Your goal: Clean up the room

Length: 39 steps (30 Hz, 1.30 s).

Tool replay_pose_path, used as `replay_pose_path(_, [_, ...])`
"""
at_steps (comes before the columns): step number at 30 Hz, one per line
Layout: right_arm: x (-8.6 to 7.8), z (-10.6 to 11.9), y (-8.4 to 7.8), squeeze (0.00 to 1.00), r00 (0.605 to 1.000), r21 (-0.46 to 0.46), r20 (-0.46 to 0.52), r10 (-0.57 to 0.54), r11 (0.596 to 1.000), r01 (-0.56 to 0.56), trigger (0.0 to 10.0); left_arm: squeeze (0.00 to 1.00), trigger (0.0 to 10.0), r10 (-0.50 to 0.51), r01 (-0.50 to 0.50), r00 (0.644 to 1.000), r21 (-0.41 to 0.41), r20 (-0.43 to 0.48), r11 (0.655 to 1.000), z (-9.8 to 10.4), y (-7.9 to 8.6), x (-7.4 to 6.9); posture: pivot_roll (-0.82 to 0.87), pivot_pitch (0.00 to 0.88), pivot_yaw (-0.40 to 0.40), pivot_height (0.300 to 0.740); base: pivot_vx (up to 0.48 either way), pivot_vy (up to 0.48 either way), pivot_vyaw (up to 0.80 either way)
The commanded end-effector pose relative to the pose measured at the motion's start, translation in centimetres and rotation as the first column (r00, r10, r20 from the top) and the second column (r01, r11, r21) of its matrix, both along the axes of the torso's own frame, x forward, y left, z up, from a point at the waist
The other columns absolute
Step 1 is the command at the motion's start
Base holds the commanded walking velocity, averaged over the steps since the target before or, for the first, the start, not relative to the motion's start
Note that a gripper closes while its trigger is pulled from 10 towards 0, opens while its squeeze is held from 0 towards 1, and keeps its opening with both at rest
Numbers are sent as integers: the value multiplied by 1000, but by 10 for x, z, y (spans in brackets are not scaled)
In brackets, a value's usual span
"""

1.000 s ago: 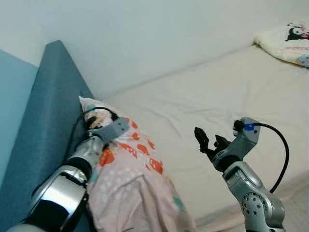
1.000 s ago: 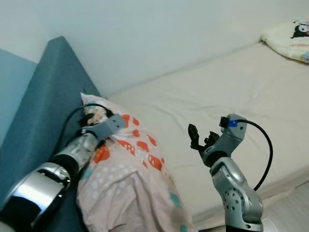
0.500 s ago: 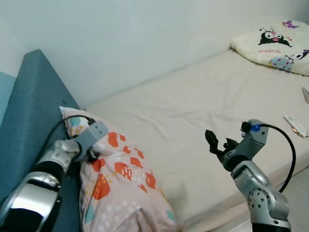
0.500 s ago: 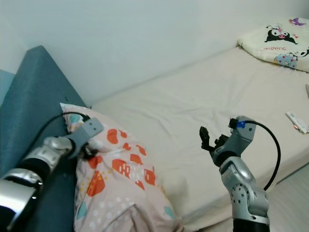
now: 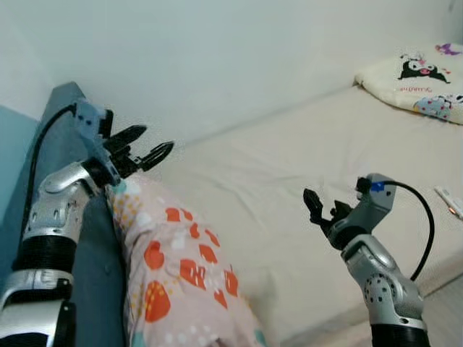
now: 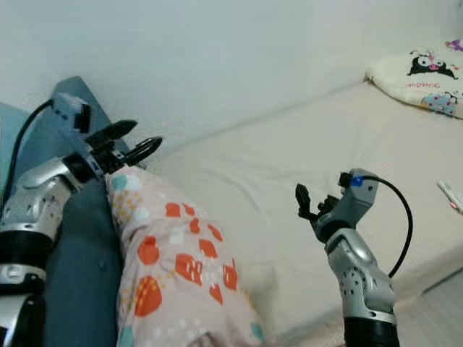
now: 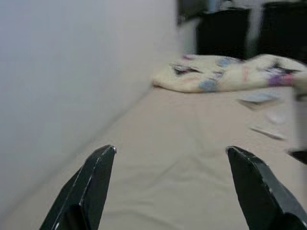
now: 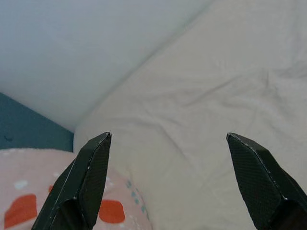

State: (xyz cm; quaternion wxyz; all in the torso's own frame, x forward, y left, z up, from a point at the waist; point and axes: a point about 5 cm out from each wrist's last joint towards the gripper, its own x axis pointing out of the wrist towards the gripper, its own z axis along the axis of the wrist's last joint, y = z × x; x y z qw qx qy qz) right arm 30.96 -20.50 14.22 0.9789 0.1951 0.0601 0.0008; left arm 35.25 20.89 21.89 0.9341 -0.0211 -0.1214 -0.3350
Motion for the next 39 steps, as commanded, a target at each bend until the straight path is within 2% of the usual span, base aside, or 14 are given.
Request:
replay_pose_path(1, [1, -5, 3, 0, 1000, 3, -11, 10, 1000, -10, 10000, 0, 10000, -15, 9, 992, -48, -126, 999, -42, -3, -11, -150, 90, 117, 740, 0, -270, 0])
replay_pose_path(2, [2, -18, -1, 0, 999, -13, -40, -14, 1000, 13, 10000, 0, 10000, -40, 35, 959, -20, -282, 999, -94, -21, -26, -147, 86, 112, 740, 0, -458, 0])
replay_pose_path(3, [2, -27, -4, 0, 998, -26, -63, -30, 999, 28, 10000, 0, 10000, -47, 41, 936, -25, -350, 999, -117, -29, -34, -143, 85, 111, 740, 0, -458, 0])
replay_pose_path(6, [1, -32, -6, 0, 996, -36, -76, -40, 999, 37, 10000, 0, 10000, -55, 43, 921, -38, -386, 998, -129, -33, -40, -143, 85, 111, 740, 0, -458, 0])
replay_pose_path(8, [-2, -47, -7, 0, 993, -74, -110, -47, 997, 39, 10000, 0, 10000, -52, 25, 875, -63, -482, 998, -159, -42, -53, -139, 79, 101, 740, 0, -450, 0])
replay_pose_path(10, [-2, -47, -7, 0, 993, -74, -110, -47, 997, 39, 10000, 0, 10000, -52, 25, 875, -63, -482, 998, -159, -42, -53, -139, 79, 101, 740, 0, -450, 0])
replay_pose_path(12, [-4, -56, -5, 0, 991, -91, -127, -37, 996, 26, 10000, 0, 10000, -50, -5, 817, -93, -574, 996, -185, -47, -68, -138, 74, 96, 740, 0, -450, 0])
replay_pose_path(15, [-3, -56, -4, 0, 993, -98, -118, -25, 995, 13, 10000, 0, 10000, -44, -18, 781, -94, -623, 995, -198, -50, -77, -138, 70, 92, 740, 0, -450, 0])
replay_pose_path(24, [0, -53, 0, 0, 997, -152, -65, 36, 987, -46, 10000, 0, 10000, 139, -165, 717, 27, -683, 986, -218, -49, -78, -135, 63, 88, 740, 0, -136, 510])
replay_pose_path(27, [0, -59, -3, 0, 997, -154, -74, -4, 988, -8, 10000, 0, 10000, 203, -170, 631, 121, -749, 978, -242, -48, -95, -138, 64, 87, 740, 0, 0, 767])
replay_pose_path(30, [1, -62, -7, 0, 996, -152, -85, -32, 988, 19, 10000, 0, 10000, 224, -165, 599, 155, -769, 974, -250, -47, -102, -139, 64, 86, 740, 0, 0, 552])
replay_pose_path(33, [0, -70, -13, 0, 990, -169, -115, -80, 984, 60, 10000, 0, 10000, 298, -171, 509, 245, -807, 954, -268, -43, -121, -144, 67, 85, 740, 0, 0, 0])
replay_pose_path(36, [0, -72, -14, 0, 989, -173, -120, -84, 983, 62, 10000, 0, 10000, 319, -176, 485, 266, -814, 948, -272, -41, -126, -146, 67, 83, 740, 0, 0, 0])
replay_pose_path(39, [-2, -77, -15, 0, 989, -164, -122, -87, 984, 66, 10000, 0, 10000, 352, -210, 396, 289, -848, 934, -285, -34, -144, -153, 68, 85, 740, 0, -381, 0])
